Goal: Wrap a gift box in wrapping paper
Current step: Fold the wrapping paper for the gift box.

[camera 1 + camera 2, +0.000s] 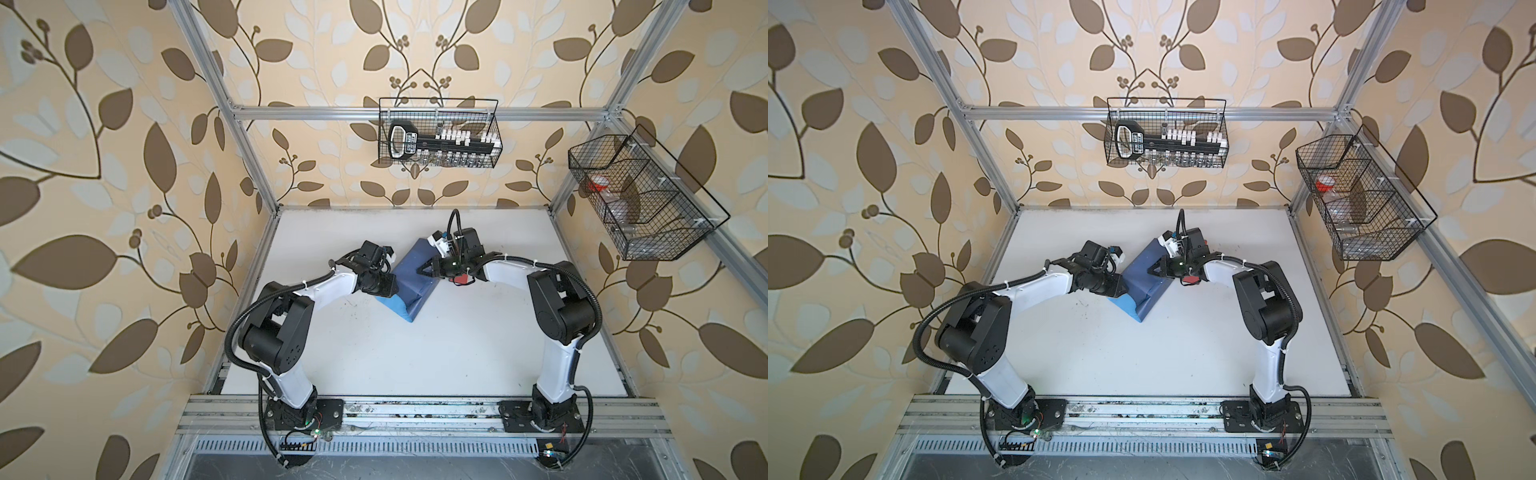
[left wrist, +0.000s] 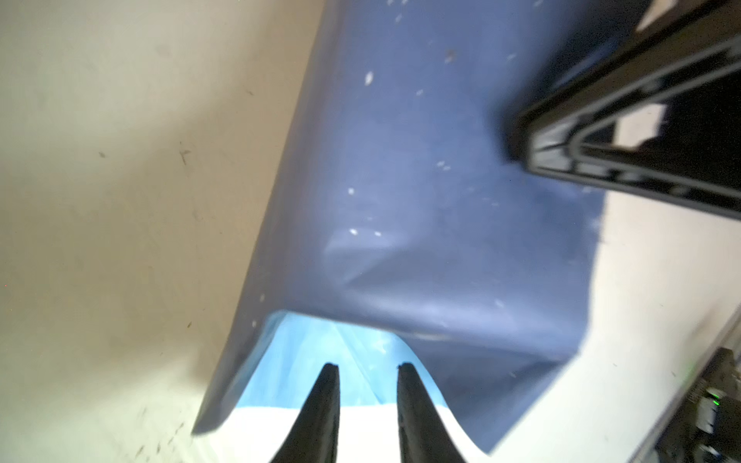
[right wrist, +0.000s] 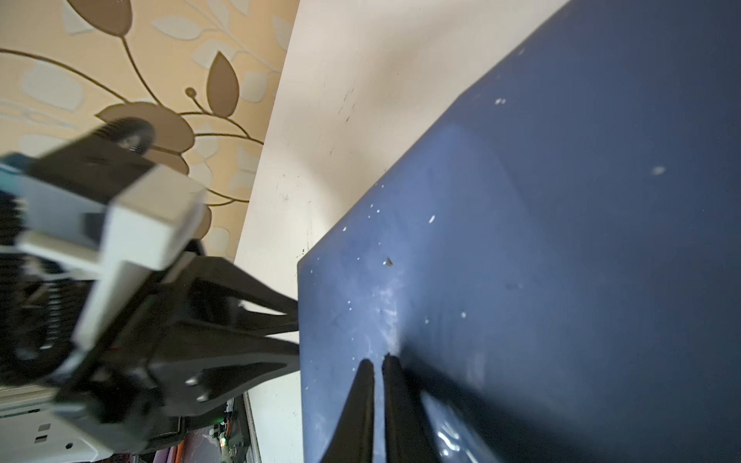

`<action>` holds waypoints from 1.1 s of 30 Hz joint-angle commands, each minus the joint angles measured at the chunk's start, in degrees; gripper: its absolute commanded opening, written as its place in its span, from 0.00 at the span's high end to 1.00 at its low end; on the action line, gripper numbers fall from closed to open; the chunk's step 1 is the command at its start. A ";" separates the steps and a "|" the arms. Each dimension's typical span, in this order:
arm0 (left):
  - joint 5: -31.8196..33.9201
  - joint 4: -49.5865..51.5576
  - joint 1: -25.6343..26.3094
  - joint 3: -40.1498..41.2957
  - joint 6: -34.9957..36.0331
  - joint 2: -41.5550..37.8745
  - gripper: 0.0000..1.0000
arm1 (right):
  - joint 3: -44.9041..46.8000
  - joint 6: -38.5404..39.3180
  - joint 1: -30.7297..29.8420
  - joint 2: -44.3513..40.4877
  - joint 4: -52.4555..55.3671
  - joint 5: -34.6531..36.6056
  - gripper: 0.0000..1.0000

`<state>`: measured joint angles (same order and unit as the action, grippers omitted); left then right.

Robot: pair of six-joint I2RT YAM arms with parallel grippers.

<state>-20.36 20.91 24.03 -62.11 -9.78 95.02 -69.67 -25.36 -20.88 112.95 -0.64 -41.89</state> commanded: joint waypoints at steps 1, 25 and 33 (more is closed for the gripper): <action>-2.79 9.59 -4.73 0.03 0.28 -4.31 0.84 | 1.17 1.23 -0.65 2.28 8.58 3.55 0.90; -18.56 -5.14 -12.08 -4.25 -10.40 12.87 0.99 | 2.06 1.75 -1.49 1.60 8.80 3.92 0.90; -21.85 -6.18 -11.93 -2.64 -13.24 11.47 0.97 | 1.73 1.53 -2.52 1.89 8.89 4.17 0.90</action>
<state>-38.74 16.05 11.35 -65.34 -21.28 110.91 -70.43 -24.18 -22.24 112.88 0.91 -40.84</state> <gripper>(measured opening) 0.045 0.101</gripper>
